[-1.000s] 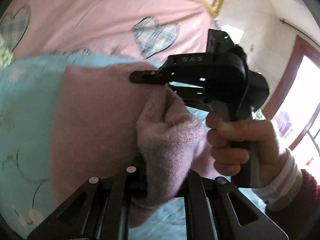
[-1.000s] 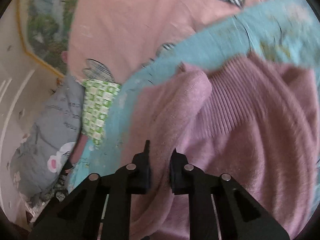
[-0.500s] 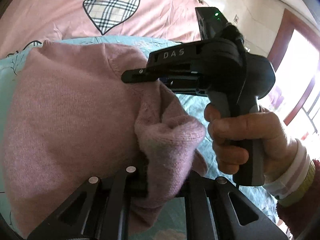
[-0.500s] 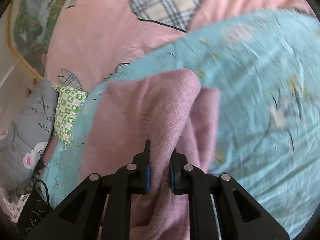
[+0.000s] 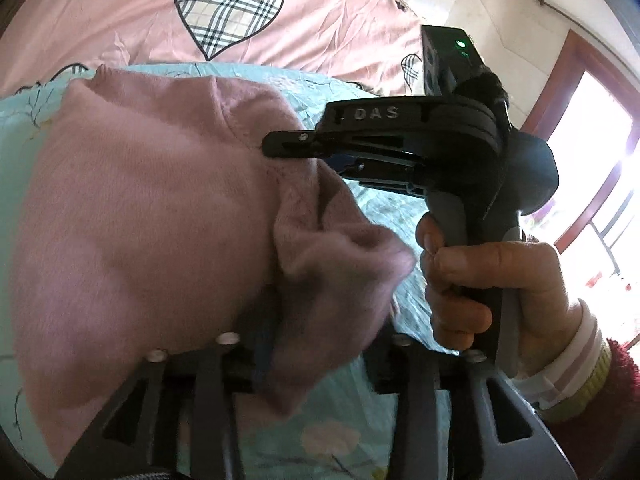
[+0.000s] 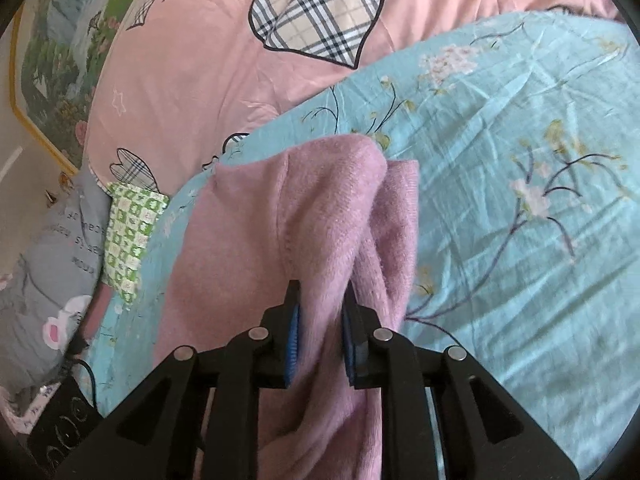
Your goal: Fold small clothes
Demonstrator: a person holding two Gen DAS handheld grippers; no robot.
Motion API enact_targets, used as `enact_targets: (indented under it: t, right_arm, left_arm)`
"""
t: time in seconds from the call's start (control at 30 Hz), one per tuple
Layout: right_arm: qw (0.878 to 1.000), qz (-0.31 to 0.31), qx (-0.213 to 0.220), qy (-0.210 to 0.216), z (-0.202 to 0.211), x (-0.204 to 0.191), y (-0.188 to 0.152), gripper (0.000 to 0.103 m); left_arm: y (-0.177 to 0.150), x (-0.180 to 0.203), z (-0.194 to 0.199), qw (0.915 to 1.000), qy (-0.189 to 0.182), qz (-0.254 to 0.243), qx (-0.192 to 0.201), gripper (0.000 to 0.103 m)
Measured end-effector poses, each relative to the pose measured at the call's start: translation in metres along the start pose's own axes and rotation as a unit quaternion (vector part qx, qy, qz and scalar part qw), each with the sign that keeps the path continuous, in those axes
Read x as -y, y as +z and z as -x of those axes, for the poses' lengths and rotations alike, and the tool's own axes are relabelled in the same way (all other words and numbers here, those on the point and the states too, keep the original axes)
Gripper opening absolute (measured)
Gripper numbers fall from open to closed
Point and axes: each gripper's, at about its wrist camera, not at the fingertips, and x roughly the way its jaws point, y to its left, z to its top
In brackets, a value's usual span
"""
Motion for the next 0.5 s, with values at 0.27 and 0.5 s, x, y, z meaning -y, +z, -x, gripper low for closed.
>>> enact_targets:
  t: [0.27, 0.5]
  right_arm:
    - [0.999, -0.007, 0.022, -0.022, 0.033, 0.004, -0.024, 0.039]
    - [0.999, -0.014, 0.03, -0.006, 0.045, 0.007, -0.031, 0.068]
  left_arm:
    - [-0.015, 0.008, 0.046, 0.9996, 0.009, -0.024, 0.008, 0.067]
    - [-0.005, -0.045, 0.078, 0.9977, 0.049, 0.04, 0.025, 0.072]
